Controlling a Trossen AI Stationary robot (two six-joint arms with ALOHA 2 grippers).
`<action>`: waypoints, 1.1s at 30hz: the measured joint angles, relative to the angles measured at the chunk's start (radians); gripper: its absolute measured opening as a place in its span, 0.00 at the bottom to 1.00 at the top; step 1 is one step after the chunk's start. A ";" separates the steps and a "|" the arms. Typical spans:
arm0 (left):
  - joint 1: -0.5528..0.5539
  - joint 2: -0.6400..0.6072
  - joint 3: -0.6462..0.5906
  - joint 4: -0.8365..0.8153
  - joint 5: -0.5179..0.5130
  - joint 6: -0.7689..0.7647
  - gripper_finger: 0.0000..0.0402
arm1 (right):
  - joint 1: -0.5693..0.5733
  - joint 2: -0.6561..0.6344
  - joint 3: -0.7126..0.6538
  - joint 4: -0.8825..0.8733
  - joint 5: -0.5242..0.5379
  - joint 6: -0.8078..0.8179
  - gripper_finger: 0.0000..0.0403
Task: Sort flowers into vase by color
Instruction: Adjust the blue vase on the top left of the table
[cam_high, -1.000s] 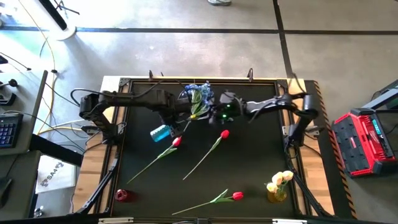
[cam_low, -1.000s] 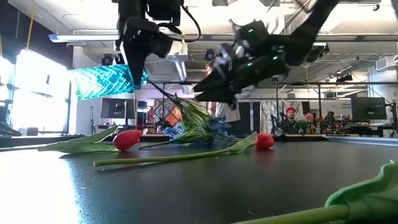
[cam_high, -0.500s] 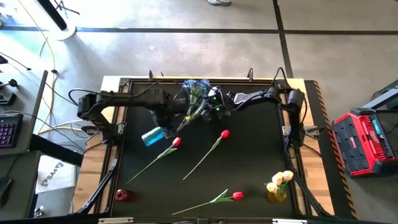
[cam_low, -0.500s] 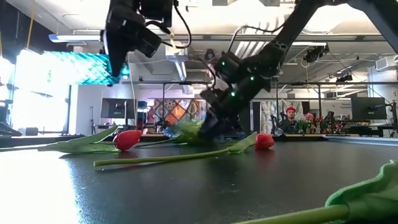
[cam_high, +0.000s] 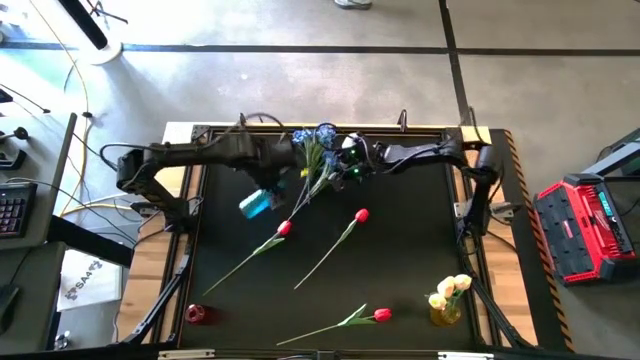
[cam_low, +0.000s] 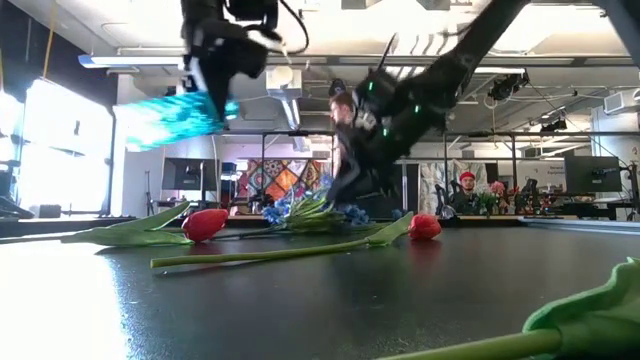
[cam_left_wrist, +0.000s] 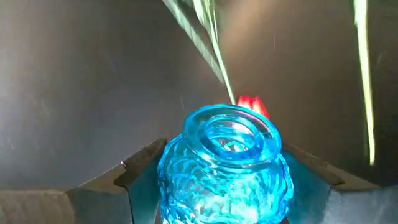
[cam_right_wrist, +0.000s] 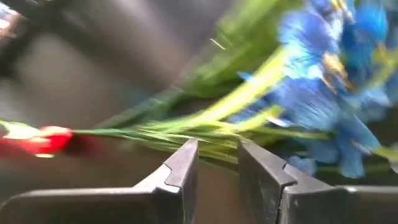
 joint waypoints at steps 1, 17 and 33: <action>0.021 -0.009 0.000 0.045 -0.016 0.020 0.59 | 0.006 -0.023 0.000 -0.004 0.000 0.000 0.25; 0.384 -0.178 -0.479 0.953 -0.110 0.234 0.59 | 0.030 -0.304 0.001 -0.240 0.156 -0.025 0.25; 0.506 -0.420 -0.951 1.457 -0.241 0.207 0.59 | 0.031 -0.303 0.001 -0.266 0.187 -0.015 0.26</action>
